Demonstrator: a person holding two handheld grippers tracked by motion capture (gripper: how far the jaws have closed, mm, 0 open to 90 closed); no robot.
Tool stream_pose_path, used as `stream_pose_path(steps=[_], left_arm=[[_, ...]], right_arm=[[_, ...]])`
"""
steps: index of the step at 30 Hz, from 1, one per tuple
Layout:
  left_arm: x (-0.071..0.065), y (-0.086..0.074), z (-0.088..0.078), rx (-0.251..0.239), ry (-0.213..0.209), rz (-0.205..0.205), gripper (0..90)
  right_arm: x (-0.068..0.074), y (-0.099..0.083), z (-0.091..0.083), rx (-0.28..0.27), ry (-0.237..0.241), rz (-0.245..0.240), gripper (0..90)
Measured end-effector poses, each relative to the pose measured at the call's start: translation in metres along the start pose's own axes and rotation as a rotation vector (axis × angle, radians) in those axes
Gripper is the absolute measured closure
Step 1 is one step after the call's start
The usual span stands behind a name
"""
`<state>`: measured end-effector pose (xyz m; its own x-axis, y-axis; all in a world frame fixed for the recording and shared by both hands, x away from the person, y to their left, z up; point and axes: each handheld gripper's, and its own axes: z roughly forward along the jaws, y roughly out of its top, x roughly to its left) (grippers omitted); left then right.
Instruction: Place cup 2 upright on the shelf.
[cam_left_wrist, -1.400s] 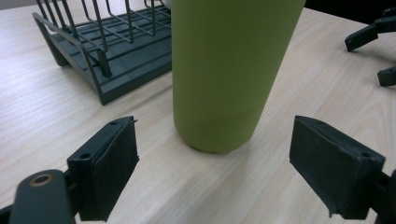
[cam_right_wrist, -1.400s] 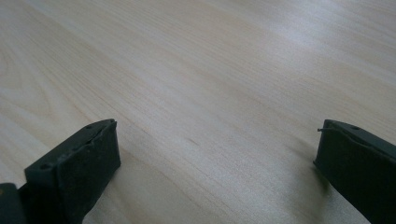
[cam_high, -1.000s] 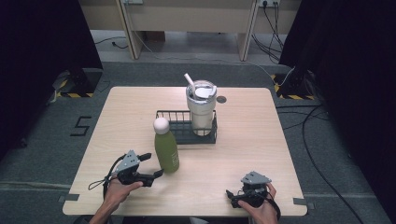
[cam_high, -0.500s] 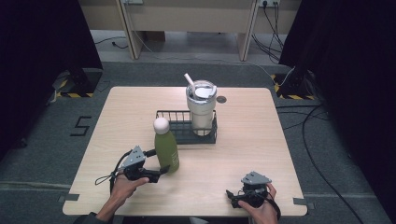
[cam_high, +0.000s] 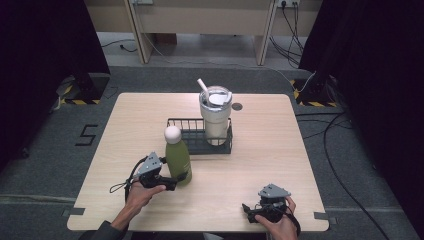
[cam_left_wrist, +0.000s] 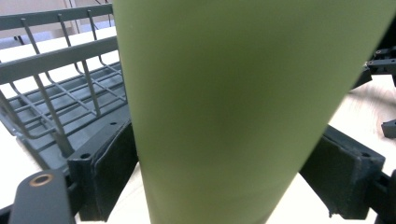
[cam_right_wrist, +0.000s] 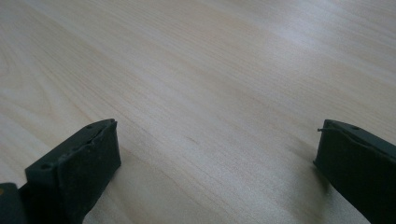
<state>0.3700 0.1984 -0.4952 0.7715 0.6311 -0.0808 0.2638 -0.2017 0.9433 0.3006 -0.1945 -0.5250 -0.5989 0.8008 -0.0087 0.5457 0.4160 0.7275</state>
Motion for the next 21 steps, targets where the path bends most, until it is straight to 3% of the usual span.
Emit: stream_pose_path(steps=[18,21], left_arm=[[0.001,0.001,0.013,-0.037,-0.007,0.011,16.2],[0.0,0.002,0.014,-0.046,-0.006,0.032,19.2]], right_arm=[[0.0,0.0,0.0,-0.002,-0.001,0.004,0.4],[0.0,0.0,0.0,-0.002,-0.001,0.006,0.4]])
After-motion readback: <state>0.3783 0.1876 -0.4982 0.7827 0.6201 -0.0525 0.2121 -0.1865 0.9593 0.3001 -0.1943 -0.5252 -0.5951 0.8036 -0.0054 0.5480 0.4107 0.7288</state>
